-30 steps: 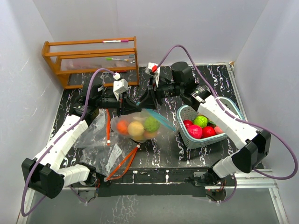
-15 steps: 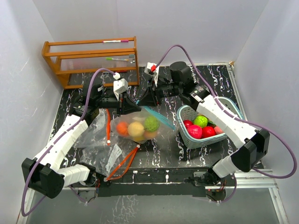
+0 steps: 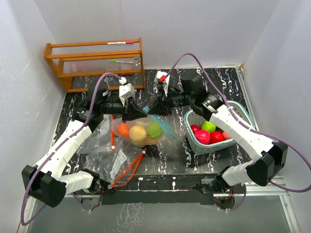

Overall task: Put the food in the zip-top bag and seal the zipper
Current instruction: Zip the zipper food storage bag at the center of the board.

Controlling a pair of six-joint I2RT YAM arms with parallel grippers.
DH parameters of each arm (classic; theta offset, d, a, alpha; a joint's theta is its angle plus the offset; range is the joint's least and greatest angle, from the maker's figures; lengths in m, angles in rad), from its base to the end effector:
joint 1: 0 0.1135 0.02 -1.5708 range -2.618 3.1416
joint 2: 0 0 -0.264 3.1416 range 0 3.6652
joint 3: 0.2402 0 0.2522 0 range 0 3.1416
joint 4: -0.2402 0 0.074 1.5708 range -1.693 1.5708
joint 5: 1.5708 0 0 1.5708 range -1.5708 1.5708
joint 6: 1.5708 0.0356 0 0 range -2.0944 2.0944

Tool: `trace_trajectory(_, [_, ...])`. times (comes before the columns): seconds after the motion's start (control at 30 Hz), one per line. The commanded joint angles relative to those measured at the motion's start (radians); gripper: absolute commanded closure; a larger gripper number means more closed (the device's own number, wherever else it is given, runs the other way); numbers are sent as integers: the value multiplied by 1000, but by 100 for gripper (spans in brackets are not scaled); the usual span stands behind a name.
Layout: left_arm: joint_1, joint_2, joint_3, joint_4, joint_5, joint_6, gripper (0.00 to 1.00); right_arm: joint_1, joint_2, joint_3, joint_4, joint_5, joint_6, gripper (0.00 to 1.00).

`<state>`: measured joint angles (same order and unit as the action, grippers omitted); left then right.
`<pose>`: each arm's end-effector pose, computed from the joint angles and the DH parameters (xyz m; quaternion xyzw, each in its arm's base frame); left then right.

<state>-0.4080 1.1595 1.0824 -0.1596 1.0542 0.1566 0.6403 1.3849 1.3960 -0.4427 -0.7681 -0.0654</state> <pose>0.2193 -0.1285 0.3750 0.4880 0.5654 -0.4591 0.4809 0.2306 0.2026 0.3940 -0.4594 0.6628 0.4443 0.3900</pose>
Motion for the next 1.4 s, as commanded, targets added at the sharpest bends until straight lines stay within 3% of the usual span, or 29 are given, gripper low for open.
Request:
trace_trajectory(0.0, [6, -57, 43, 17, 38, 6, 100, -20, -35, -37, -50, 53, -42, 91])
trace_trajectory(0.43, [7, -59, 87, 13, 11, 7, 100, -19, -121, -174, -46, 101, -31, 91])
trace_trajectory(1.37, [8, -47, 162, 151, -215, -126, 100, -19, -347, -463, 30, 236, 79, 91])
